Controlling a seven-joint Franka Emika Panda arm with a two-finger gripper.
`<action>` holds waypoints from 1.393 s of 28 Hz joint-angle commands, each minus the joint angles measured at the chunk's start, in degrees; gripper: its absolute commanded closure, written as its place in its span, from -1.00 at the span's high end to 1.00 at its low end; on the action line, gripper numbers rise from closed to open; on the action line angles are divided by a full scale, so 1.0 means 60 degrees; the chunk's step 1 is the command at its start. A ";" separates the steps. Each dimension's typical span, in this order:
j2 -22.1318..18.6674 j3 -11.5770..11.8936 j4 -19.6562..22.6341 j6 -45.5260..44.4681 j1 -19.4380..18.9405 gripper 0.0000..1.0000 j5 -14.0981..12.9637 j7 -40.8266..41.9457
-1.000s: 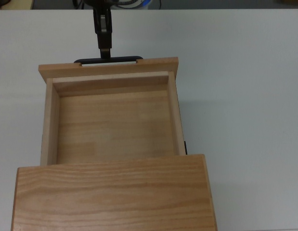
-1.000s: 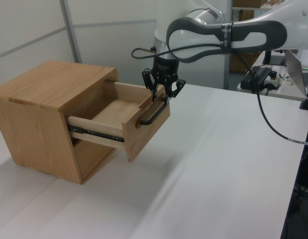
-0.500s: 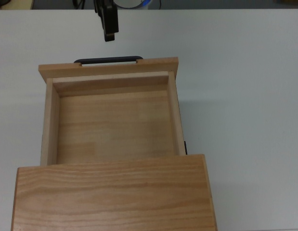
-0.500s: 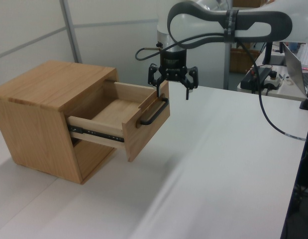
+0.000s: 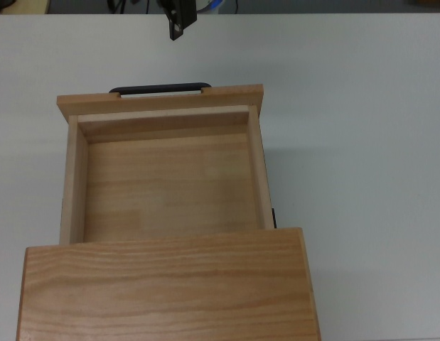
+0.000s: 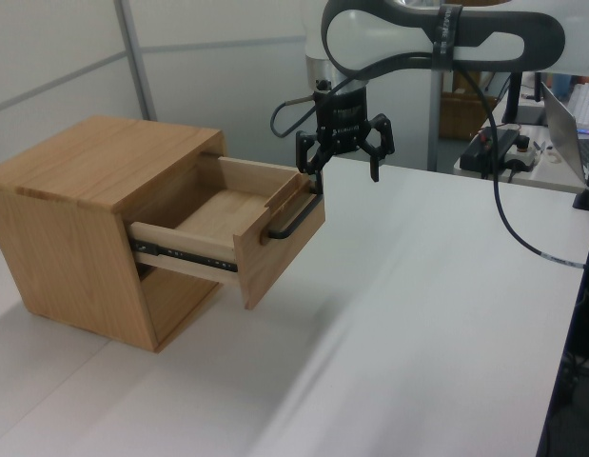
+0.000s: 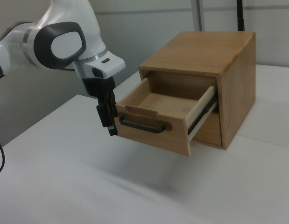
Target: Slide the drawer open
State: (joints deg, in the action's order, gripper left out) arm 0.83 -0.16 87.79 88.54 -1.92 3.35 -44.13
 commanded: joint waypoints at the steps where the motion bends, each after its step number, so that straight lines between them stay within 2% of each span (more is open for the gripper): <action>1: -0.0108 -0.0002 -0.0114 -0.0284 -0.0060 1.00 0.0101 0.2090; 12: -0.0094 -0.0002 -0.0056 -0.0385 -0.0060 1.00 0.0101 0.5900; 18: -0.0079 0.0042 -0.0070 -0.0738 -0.0045 1.00 0.0101 0.7134; 29: -0.0079 -0.0017 -0.0100 -0.0723 -0.0060 1.00 -0.0016 0.7209; 35: -0.0050 -0.0017 -0.0085 -0.0650 -0.0060 1.00 -0.0367 0.7209; 39: -0.0020 -0.0017 -0.0085 -0.0621 -0.0060 1.00 -0.0368 0.7209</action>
State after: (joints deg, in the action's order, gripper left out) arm 0.75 -0.25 87.67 85.67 -2.20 2.14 -2.35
